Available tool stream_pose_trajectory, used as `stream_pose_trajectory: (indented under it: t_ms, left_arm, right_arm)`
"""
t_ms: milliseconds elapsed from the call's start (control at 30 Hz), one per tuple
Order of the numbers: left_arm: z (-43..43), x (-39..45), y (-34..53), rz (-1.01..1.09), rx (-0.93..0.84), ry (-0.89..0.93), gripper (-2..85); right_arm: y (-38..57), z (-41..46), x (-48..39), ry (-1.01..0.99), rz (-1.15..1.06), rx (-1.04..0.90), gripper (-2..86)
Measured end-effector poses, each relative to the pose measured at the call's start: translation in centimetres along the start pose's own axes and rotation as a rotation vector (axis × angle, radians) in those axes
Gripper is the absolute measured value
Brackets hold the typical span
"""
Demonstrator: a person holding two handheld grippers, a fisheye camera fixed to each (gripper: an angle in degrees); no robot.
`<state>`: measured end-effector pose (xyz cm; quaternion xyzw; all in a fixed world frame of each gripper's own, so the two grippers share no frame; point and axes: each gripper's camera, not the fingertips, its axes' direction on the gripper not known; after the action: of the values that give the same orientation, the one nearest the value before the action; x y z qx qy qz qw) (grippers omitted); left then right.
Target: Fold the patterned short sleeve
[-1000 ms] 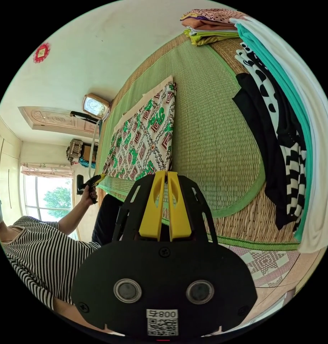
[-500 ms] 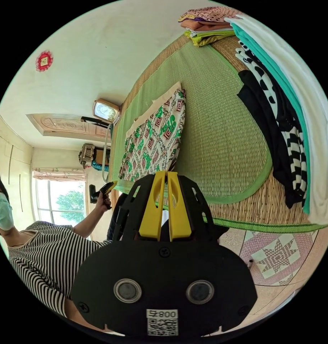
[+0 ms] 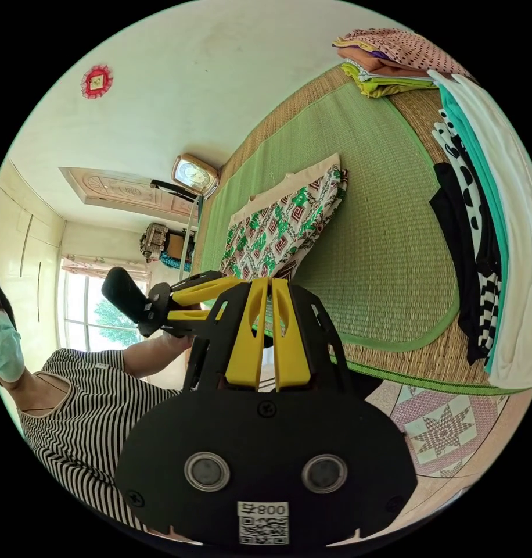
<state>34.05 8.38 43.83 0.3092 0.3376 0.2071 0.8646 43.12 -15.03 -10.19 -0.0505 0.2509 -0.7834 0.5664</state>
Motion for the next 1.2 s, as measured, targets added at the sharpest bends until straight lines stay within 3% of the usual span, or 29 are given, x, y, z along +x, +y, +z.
stream_pose_trajectory:
  t_ms: [200, 600, 933, 1200]
  left_arm:
    - [5.7, 3.9, -3.7, 0.051, -0.112, -0.218, 2.6]
    - [6.7, -0.4, -2.3, -0.377, 0.068, 0.103, 0.8]
    - [9.0, 1.0, -3.5, -0.333, 0.046, 0.142, 0.7]
    - [10.1, 0.4, -3.5, -0.319, 0.032, 0.204, 0.7]
  right_arm:
    - [-1.6, 0.8, -0.4, 0.002, -0.024, -0.028, 0.6]
    - [-7.3, 0.6, 5.7, -0.049, 0.108, 0.144, 4.3]
    - [-17.6, 6.5, 7.4, 0.1, 0.183, 0.074, 8.0]
    - [-20.9, 10.7, 8.1, 0.191, 0.203, 0.025, 5.7]
